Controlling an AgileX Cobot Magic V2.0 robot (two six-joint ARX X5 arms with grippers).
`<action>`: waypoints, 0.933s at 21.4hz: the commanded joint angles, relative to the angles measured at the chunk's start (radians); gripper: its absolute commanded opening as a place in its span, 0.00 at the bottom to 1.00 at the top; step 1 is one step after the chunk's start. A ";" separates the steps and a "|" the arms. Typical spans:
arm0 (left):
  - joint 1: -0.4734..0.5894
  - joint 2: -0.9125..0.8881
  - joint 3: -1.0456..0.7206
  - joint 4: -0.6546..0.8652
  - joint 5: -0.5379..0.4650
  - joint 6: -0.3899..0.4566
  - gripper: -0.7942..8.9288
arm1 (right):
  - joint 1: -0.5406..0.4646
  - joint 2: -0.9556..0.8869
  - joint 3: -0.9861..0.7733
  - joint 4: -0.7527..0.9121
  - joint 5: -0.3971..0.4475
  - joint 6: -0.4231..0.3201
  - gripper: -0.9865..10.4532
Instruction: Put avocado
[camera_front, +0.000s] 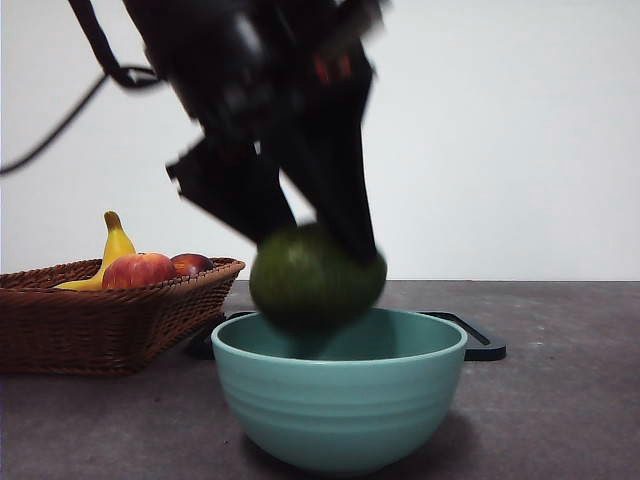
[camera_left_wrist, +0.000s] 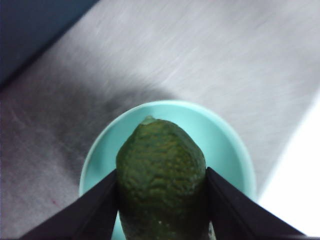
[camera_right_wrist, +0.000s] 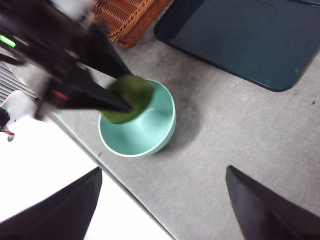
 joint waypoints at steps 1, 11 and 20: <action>-0.026 0.061 0.018 0.016 -0.036 0.027 0.27 | 0.005 0.005 0.015 0.008 0.000 0.010 0.43; -0.056 0.139 0.018 0.053 -0.043 0.034 0.34 | 0.005 0.005 0.015 0.009 0.000 0.010 0.43; -0.067 0.148 0.019 0.040 -0.043 0.029 0.47 | 0.005 0.005 0.015 0.009 0.000 0.010 0.43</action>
